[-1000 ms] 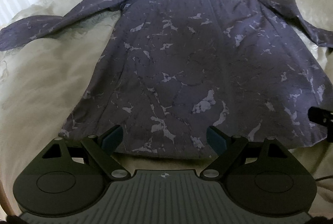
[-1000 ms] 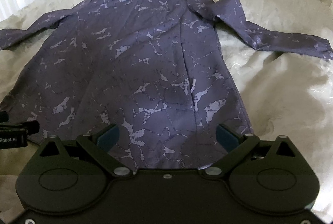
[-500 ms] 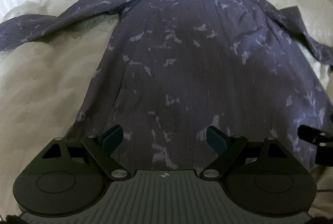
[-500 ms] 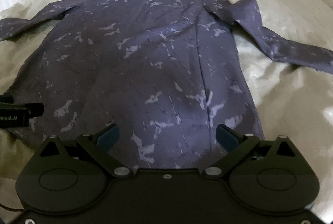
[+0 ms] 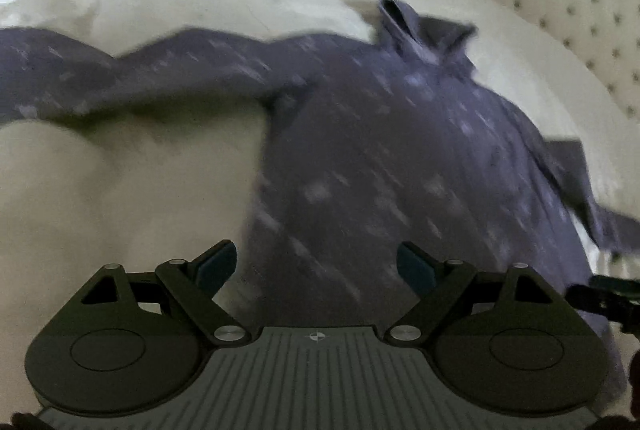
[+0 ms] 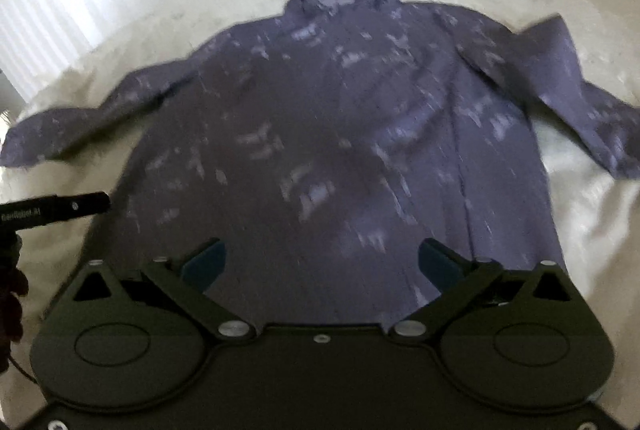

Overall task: Fold large clothes
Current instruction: 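Grasp the jacket sleeve cuff with the left gripper and lift it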

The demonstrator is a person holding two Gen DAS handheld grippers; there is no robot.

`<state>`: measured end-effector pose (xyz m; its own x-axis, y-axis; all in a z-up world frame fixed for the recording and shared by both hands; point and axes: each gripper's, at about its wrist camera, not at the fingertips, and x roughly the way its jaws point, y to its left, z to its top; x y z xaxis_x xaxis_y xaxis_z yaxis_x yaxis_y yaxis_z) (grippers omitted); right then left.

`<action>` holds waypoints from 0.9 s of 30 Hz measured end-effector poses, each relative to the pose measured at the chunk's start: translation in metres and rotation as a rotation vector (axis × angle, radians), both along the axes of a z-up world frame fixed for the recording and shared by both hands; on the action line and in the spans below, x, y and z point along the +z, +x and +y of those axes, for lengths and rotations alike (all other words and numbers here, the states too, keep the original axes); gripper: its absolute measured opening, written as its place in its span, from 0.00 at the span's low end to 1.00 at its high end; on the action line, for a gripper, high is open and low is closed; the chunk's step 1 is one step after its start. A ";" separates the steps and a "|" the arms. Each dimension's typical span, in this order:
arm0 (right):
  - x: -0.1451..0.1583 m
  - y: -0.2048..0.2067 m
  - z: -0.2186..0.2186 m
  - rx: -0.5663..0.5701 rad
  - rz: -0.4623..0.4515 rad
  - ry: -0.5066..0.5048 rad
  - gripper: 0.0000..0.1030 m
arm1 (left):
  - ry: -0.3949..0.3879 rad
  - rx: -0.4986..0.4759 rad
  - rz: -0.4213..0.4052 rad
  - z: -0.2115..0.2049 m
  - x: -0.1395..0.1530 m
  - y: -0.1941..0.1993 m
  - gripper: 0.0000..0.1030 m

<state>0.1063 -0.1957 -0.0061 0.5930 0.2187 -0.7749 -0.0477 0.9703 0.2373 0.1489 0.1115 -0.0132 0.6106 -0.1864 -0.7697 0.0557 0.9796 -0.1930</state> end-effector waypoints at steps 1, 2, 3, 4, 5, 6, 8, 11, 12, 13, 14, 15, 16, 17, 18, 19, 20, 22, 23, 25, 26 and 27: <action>0.001 0.007 0.002 0.006 -0.012 0.002 0.99 | 0.022 0.022 -0.012 0.008 0.002 0.007 0.85; 0.002 0.012 0.005 0.012 -0.024 0.000 0.99 | 0.044 0.042 -0.026 0.016 0.004 0.013 0.85; 0.003 0.017 0.007 0.017 -0.033 0.000 0.99 | 0.067 0.061 -0.043 0.025 0.006 0.019 0.85; 0.002 0.024 0.009 0.025 -0.045 -0.005 0.99 | 0.088 0.081 -0.053 0.033 0.006 0.025 0.85; 0.001 0.030 0.012 0.033 -0.057 -0.009 0.99 | 0.108 0.106 -0.062 0.043 0.007 0.032 0.85; -0.001 0.036 0.015 0.039 -0.068 -0.011 0.99 | 0.124 0.131 -0.069 0.053 0.008 0.037 0.85; -0.004 0.046 0.019 0.048 -0.075 -0.008 0.99 | 0.150 0.186 -0.080 0.073 0.008 0.048 0.85; -0.015 0.061 0.024 0.061 -0.059 -0.006 0.99 | 0.170 0.272 -0.089 0.106 0.010 0.059 0.85; -0.018 0.066 0.026 0.066 -0.048 -0.004 0.99 | 0.174 0.302 -0.092 0.116 0.010 0.062 0.85; -0.022 0.070 0.028 0.071 -0.038 0.003 0.99 | 0.175 0.331 -0.098 0.127 0.011 0.062 0.85; -0.025 0.074 0.029 0.074 -0.029 0.012 0.99 | 0.174 0.360 -0.104 0.139 0.012 0.063 0.85; -0.028 0.075 0.030 0.076 -0.022 0.019 0.99 | 0.175 0.388 -0.110 0.148 0.013 0.062 0.85; -0.032 0.078 0.031 0.080 -0.015 0.024 0.99 | 0.177 0.411 -0.115 0.156 0.014 0.062 0.85; -0.034 0.079 0.033 0.083 -0.009 0.026 0.99 | 0.180 0.435 -0.121 0.164 0.014 0.060 0.85; -0.036 0.081 0.034 0.086 -0.006 0.028 0.99 | 0.185 0.455 -0.126 0.171 0.014 0.059 0.85; -0.039 0.082 0.035 0.090 -0.001 0.030 0.99 | 0.187 0.471 -0.133 0.181 0.015 0.055 0.85; -0.041 0.083 0.036 0.093 0.004 0.033 0.99 | 0.193 0.490 -0.134 0.187 0.013 0.053 0.85; -0.045 0.085 0.038 0.099 0.014 0.036 0.99 | 0.201 0.529 -0.135 0.198 0.007 0.051 0.85; -0.047 0.086 0.039 0.102 0.017 0.035 0.99 | 0.194 0.544 -0.143 0.204 0.006 0.049 0.85; -0.049 0.088 0.042 0.112 0.018 0.029 0.99 | 0.165 0.568 -0.163 0.218 0.005 0.046 0.85; -0.050 0.088 0.043 0.116 0.017 0.025 0.99 | 0.142 0.576 -0.169 0.224 0.005 0.044 0.85; -0.051 0.089 0.044 0.119 0.017 0.021 0.99 | 0.107 0.579 -0.176 0.231 0.004 0.044 0.84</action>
<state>0.1949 -0.1521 -0.0567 0.5487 0.3027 -0.7793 -0.1578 0.9529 0.2590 0.1932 0.3427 -0.0090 0.7089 0.2864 -0.6446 -0.4695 0.8736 -0.1281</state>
